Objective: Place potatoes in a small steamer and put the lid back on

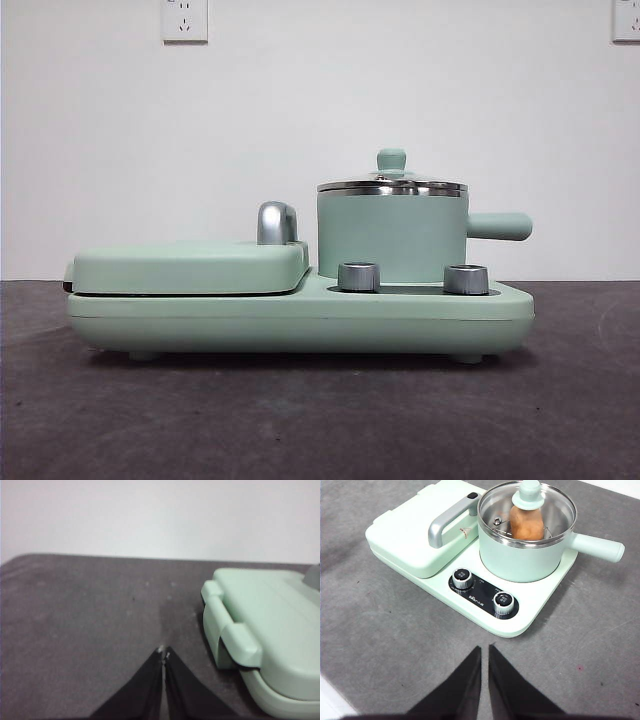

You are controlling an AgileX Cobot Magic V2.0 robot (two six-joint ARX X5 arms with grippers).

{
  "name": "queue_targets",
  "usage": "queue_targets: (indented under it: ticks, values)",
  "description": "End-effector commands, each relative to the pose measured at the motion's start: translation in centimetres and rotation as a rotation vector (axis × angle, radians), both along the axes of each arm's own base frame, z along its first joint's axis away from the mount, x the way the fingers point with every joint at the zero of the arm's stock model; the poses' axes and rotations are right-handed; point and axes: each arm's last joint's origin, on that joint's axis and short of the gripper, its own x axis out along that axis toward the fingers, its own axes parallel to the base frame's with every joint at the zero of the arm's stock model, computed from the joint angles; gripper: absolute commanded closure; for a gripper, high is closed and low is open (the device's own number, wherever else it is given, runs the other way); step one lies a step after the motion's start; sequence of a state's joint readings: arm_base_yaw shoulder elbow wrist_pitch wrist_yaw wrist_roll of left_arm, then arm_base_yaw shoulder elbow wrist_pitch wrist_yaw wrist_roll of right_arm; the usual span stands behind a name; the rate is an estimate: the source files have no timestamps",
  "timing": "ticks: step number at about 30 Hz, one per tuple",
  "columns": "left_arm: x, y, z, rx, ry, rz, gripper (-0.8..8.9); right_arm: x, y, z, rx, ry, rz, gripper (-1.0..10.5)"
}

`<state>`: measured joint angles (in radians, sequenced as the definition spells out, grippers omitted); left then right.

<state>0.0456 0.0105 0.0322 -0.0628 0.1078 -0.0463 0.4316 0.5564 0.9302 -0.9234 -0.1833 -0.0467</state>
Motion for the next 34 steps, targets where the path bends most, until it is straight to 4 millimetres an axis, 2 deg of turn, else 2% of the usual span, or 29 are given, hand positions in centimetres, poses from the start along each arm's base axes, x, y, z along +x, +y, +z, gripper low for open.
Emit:
queue_targets:
  ticks: [1,17,22,25,29,30,34]
  values:
    - [0.1,0.0,-0.5,-0.020,0.005,0.004,8.07,0.0,0.1,0.3,0.015,-0.007,0.000,9.3]
    - [0.1,0.0,-0.5,-0.026,0.004,0.005,8.07,0.0,0.1,0.3,0.016,-0.007,0.000,9.3]
    - [0.1,0.0,-0.5,-0.026,0.005,0.005,8.07,0.3,-0.1,0.3,-0.056,-0.122,-0.012,9.3]
    - [0.1,0.0,-0.5,-0.026,0.005,0.005,8.07,1.1,-0.5,-2.1,-0.082,-0.235,-0.086,9.3]
    - [0.1,0.0,-0.5,-0.026,0.004,0.005,8.07,2.3,-1.4,-7.8,-0.023,-0.381,-0.237,9.3]
    - [0.1,0.0,-0.5,-0.026,0.004,0.005,8.07,2.6,-1.7,-9.9,-0.005,-0.406,-0.276,9.3]
    - [0.1,0.0,-0.5,-0.026,0.004,0.005,8.07,2.7,-2.4,-15.0,0.058,-0.424,-0.358,9.3]
